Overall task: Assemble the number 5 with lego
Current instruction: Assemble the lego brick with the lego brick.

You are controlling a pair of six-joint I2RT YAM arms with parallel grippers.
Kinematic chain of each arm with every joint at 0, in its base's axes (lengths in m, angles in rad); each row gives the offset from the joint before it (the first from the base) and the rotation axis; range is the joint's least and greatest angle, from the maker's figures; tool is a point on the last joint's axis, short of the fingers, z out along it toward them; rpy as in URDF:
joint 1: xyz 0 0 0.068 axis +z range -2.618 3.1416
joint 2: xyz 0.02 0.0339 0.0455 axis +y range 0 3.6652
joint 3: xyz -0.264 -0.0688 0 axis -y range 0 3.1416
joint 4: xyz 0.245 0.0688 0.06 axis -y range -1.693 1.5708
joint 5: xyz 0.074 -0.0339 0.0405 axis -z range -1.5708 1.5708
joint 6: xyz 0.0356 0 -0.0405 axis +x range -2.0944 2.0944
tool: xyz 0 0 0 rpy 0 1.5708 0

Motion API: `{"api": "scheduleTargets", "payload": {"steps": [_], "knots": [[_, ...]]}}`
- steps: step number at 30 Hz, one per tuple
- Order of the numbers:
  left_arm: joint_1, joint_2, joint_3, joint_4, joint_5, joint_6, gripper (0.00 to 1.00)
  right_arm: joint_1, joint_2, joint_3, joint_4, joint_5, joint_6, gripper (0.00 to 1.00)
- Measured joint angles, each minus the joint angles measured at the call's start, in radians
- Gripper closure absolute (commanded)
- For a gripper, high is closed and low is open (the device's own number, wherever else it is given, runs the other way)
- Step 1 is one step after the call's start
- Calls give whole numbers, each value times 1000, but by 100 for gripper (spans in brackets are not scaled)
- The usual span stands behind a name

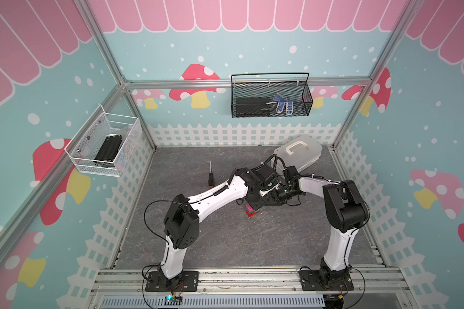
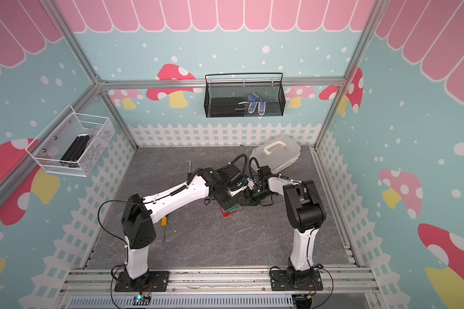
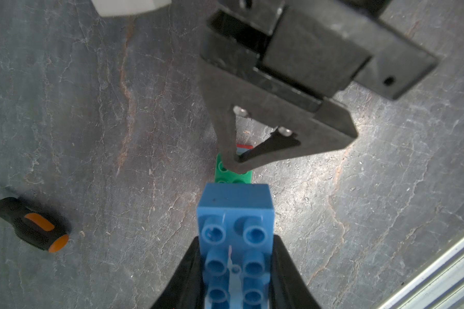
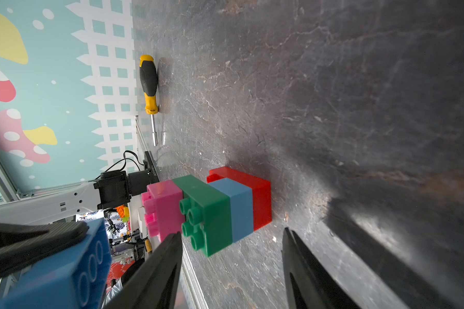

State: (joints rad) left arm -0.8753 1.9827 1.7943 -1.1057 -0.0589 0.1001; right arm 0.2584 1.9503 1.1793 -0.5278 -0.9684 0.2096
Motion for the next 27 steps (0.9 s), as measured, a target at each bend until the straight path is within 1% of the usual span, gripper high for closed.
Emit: {"api": "scheduleTargets", "payload": {"steps": [15, 27], "knots": [[30, 4, -22, 9, 10, 38, 87, 24, 33, 17, -23, -19, -21, 40], [33, 4, -49, 35, 31, 54, 88, 24, 50, 26, -31, -18, -23, 41]]}}
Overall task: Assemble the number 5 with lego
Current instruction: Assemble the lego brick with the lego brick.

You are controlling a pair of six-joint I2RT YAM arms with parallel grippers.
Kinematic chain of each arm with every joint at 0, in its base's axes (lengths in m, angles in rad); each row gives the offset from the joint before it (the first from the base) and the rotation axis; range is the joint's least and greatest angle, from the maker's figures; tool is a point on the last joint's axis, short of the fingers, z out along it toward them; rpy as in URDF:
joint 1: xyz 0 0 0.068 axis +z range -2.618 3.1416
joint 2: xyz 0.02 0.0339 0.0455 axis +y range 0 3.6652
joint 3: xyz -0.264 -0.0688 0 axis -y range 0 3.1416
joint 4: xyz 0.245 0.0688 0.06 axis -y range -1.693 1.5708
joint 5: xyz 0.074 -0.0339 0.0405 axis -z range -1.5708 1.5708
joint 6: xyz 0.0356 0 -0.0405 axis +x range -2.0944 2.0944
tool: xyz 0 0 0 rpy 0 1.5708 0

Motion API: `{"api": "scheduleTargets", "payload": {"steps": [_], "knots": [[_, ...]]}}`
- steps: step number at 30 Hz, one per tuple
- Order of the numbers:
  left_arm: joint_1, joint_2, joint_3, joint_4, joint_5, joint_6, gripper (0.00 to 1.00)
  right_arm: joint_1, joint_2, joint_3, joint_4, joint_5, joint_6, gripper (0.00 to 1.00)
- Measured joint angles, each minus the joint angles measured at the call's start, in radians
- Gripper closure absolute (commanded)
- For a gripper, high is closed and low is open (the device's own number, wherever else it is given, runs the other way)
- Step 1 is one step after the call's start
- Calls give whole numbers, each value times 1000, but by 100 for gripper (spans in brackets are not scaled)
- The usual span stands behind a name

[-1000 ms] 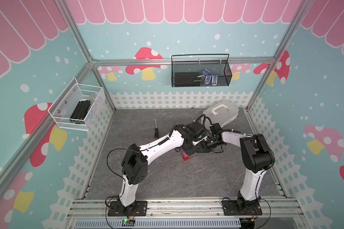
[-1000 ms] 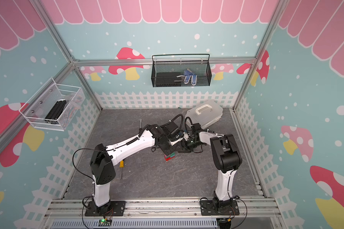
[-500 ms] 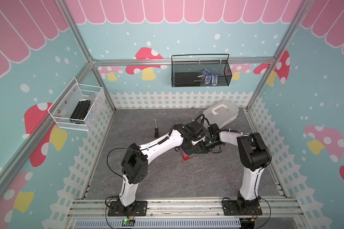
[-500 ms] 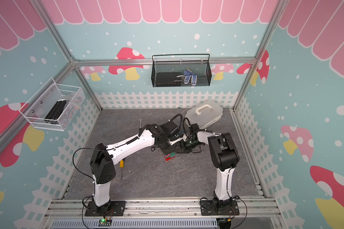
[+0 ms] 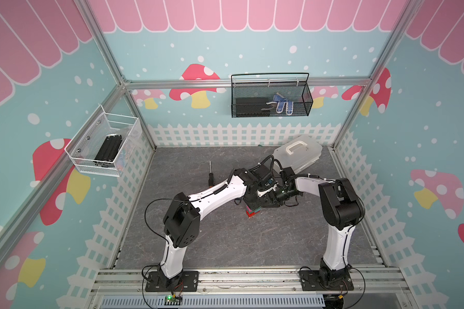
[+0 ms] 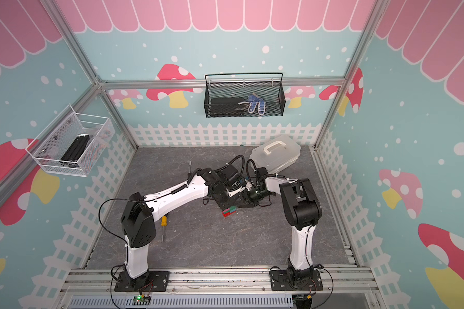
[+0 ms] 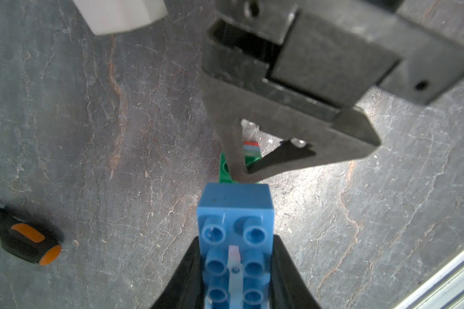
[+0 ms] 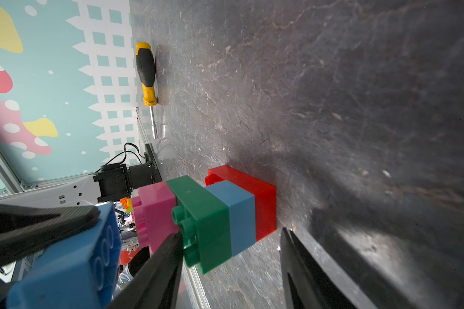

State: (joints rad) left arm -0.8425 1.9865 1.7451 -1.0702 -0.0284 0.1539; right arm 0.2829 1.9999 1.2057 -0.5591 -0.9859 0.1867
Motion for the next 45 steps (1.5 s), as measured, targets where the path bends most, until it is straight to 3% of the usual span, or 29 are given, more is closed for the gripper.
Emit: {"api": "scheduleTargets", "payload": {"steps": [37, 45], "knots": [[5, 18, -39, 37, 7, 38, 89, 0, 48, 21, -32, -57, -26, 42], [5, 18, -39, 38, 8, 37, 89, 0, 55, 31, -45, -69, -28, 49]]}}
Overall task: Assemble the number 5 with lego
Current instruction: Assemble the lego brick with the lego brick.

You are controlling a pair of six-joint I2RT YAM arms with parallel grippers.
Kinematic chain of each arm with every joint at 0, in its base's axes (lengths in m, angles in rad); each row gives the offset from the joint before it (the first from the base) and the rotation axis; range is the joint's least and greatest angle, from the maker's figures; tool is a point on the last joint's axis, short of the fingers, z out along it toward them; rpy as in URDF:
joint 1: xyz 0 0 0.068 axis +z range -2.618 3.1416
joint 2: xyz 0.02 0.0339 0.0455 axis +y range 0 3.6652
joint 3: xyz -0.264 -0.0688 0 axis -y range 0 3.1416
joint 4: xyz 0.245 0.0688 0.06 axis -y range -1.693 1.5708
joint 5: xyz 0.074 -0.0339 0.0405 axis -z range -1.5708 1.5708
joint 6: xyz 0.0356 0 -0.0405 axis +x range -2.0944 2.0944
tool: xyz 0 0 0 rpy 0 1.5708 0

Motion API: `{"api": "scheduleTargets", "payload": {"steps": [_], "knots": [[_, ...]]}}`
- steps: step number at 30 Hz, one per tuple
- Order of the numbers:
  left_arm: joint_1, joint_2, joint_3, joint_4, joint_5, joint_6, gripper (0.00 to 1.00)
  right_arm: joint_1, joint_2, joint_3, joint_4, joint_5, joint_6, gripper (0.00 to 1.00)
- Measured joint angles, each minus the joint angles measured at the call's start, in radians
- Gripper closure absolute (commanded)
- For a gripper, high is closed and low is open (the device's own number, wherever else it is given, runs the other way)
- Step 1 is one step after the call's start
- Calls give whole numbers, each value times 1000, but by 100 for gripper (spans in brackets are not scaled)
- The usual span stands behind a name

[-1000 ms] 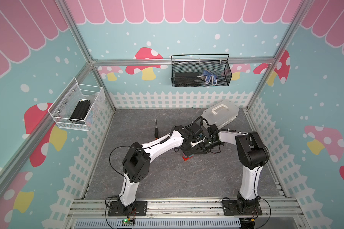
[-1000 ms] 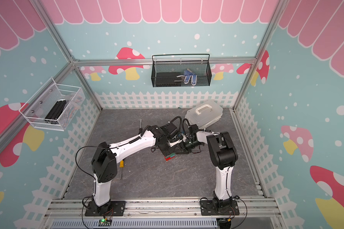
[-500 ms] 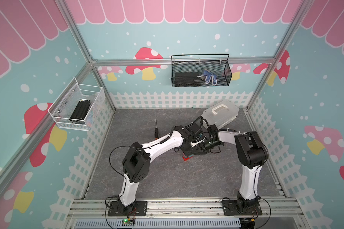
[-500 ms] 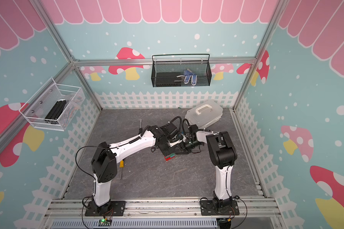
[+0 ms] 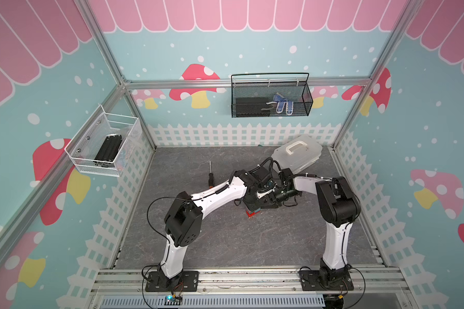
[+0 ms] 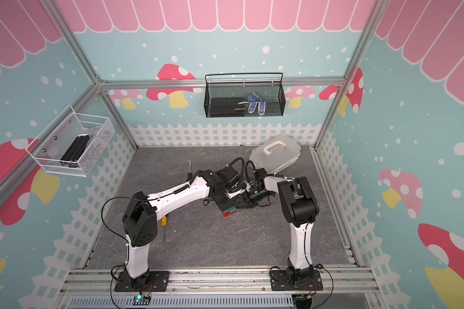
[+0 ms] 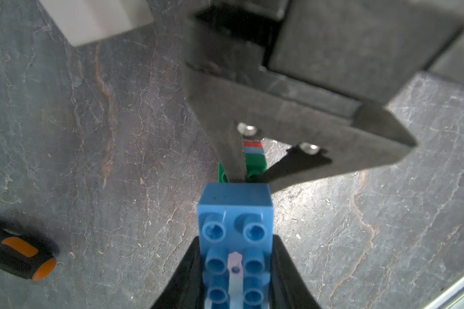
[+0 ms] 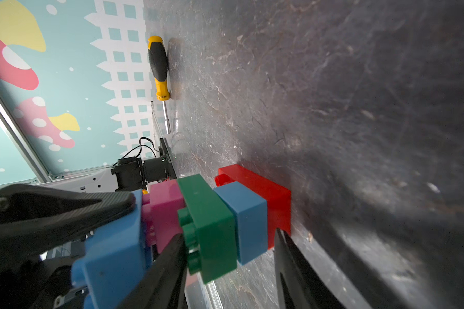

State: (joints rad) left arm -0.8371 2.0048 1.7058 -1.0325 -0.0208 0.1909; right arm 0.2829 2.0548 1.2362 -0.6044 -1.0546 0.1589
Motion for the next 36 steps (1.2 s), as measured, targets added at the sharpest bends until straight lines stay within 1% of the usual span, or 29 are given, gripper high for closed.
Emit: {"api": "scheduleTargets", "payload": {"steps": [7, 18, 30, 36], "knots": [[0, 0, 1, 2, 2, 0, 89, -3, 14, 3, -3, -37, 6, 62], [4, 2, 3, 1, 13, 0, 88, -4, 13, 2, 2, -40, 6, 63], [3, 15, 14, -8, 14, 0, 89, -6, 13, 2, 2, -44, 3, 67], [2, 20, 20, -14, 13, -5, 90, -7, 13, 3, 2, -45, 2, 68]]}}
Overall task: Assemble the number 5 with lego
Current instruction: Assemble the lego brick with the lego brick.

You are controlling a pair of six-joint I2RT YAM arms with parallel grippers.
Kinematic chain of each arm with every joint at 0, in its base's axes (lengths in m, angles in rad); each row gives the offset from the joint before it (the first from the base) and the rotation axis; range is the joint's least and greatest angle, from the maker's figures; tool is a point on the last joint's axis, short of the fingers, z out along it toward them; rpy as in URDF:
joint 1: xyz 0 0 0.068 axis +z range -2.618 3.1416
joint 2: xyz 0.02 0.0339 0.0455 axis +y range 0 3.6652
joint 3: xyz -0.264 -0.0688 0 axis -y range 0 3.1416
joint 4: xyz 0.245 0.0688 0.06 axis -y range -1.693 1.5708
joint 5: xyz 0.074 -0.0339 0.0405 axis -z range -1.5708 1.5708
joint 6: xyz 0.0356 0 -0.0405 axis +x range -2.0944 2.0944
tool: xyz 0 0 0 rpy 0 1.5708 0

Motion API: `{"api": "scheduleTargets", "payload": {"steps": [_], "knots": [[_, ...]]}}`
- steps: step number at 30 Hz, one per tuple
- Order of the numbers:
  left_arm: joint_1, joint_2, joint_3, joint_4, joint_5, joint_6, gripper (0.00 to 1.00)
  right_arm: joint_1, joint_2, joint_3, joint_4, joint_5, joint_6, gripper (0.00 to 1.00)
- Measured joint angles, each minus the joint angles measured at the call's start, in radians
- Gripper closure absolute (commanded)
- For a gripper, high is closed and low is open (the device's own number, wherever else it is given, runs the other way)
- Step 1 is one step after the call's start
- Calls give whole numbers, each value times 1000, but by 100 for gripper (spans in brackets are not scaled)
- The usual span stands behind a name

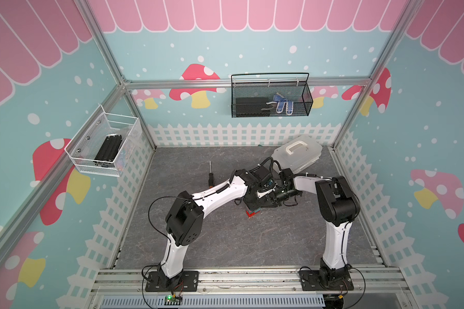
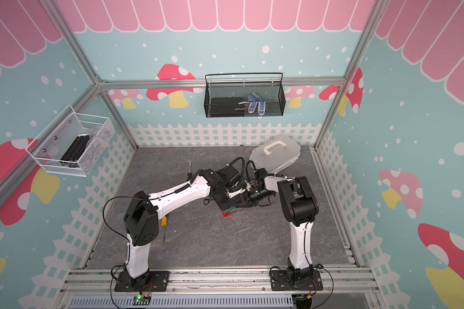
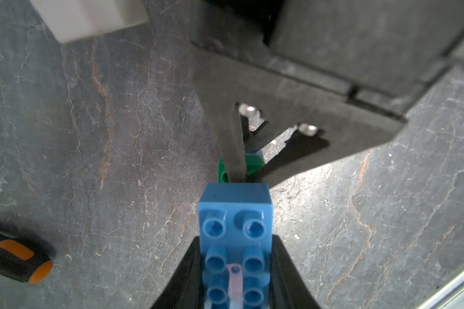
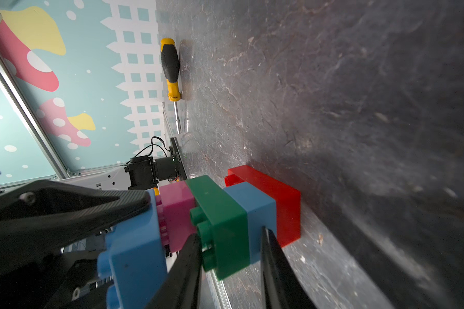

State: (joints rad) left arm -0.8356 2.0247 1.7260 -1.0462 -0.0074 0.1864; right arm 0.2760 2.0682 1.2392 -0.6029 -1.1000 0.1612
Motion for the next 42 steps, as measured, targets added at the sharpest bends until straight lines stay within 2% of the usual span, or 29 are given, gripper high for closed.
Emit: {"api": "scheduleTargets", "payload": {"steps": [14, 27, 31, 35, 42], "knots": [[-29, -32, -54, 57, -64, -55, 91, -1, 5, 7, -10, -5, -5, 69], [-15, -35, -71, 81, -5, -48, 90, -2, 12, 16, -26, -9, -23, 69], [-15, -33, -68, 78, -6, -50, 77, -2, 13, 19, -30, -10, -25, 68], [-15, -31, -60, 68, -8, -53, 67, -2, 16, 19, -31, -10, -25, 60], [-15, 1, 0, 9, -13, -56, 60, -2, 18, 16, -33, -8, -3, 56]]}}
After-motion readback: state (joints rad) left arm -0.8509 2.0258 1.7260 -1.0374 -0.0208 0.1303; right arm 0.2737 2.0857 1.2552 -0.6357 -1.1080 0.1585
